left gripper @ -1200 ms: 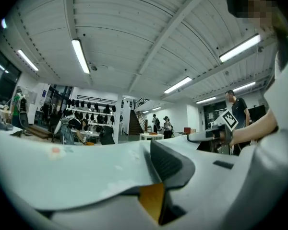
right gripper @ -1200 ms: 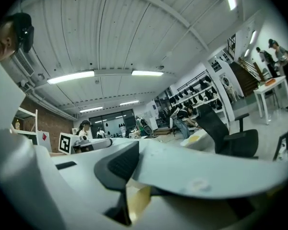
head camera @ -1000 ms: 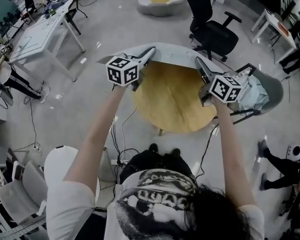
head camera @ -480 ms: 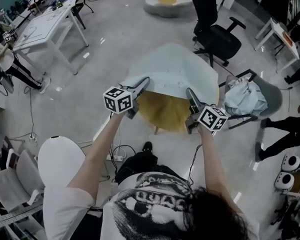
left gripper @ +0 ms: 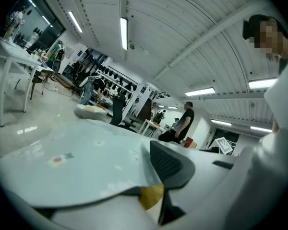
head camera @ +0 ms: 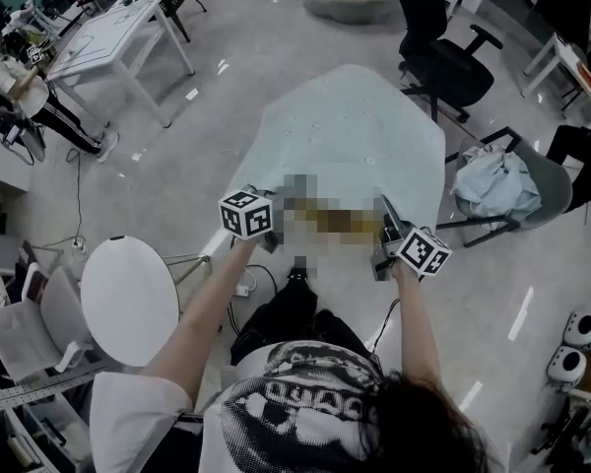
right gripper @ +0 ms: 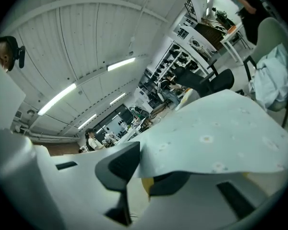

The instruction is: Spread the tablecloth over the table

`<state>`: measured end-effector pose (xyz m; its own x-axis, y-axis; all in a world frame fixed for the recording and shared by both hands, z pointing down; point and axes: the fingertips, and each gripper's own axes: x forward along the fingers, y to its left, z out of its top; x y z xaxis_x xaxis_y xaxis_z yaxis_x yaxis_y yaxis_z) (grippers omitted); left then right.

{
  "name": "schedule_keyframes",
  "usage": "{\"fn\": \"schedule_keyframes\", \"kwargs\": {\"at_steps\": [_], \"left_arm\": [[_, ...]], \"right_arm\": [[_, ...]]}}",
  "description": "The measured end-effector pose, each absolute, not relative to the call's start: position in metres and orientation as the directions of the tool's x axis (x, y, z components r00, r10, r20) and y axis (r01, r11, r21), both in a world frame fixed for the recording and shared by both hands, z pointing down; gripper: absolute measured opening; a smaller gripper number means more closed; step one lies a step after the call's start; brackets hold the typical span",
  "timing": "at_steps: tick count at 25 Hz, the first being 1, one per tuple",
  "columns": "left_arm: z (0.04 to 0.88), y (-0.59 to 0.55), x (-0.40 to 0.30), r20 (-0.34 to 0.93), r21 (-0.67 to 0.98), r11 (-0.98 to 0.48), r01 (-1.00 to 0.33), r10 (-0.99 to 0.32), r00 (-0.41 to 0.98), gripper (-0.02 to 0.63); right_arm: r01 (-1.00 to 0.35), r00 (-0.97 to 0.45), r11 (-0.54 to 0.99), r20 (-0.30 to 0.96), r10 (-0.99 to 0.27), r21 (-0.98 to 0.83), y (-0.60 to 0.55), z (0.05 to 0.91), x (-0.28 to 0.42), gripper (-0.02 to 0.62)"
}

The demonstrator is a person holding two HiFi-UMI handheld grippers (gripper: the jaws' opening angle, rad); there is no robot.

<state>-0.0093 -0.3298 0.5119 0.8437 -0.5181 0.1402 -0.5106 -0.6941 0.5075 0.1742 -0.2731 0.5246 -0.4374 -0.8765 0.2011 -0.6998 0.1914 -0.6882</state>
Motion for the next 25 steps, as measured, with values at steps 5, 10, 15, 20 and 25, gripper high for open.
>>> {"fn": "schedule_keyframes", "kwargs": {"at_steps": [5,10,15,20,25], "left_arm": [[0.535,-0.301,-0.014,0.184,0.562,-0.626,-0.54,-0.542,0.82,0.074],[0.554,-0.274,-0.023,0.225,0.582,-0.58,-0.57,-0.559,0.798,0.077],[0.586,-0.244,-0.028,0.317,0.579,-0.536,-0.614,-0.546,0.776,0.077],[0.617,-0.226,-0.03,0.415,0.518,-0.525,-0.675,-0.536,0.735,0.068],[0.641,-0.221,-0.03,0.45,0.511,-0.508,-0.694,-0.529,0.719,0.063]], "right_arm": [[-0.7,-0.451,0.183,0.229,-0.863,-0.691,-0.245,0.545,0.172,0.055],[-0.699,-0.466,0.179,0.251,-0.849,-0.692,-0.219,0.558,0.163,0.055],[-0.708,-0.476,0.151,0.309,-0.823,-0.69,-0.191,0.586,0.157,0.055],[-0.743,-0.482,0.132,0.389,-0.785,-0.656,-0.176,0.619,0.149,0.044],[-0.726,-0.473,0.073,0.419,-0.775,-0.684,-0.169,0.651,0.151,0.038]]}}
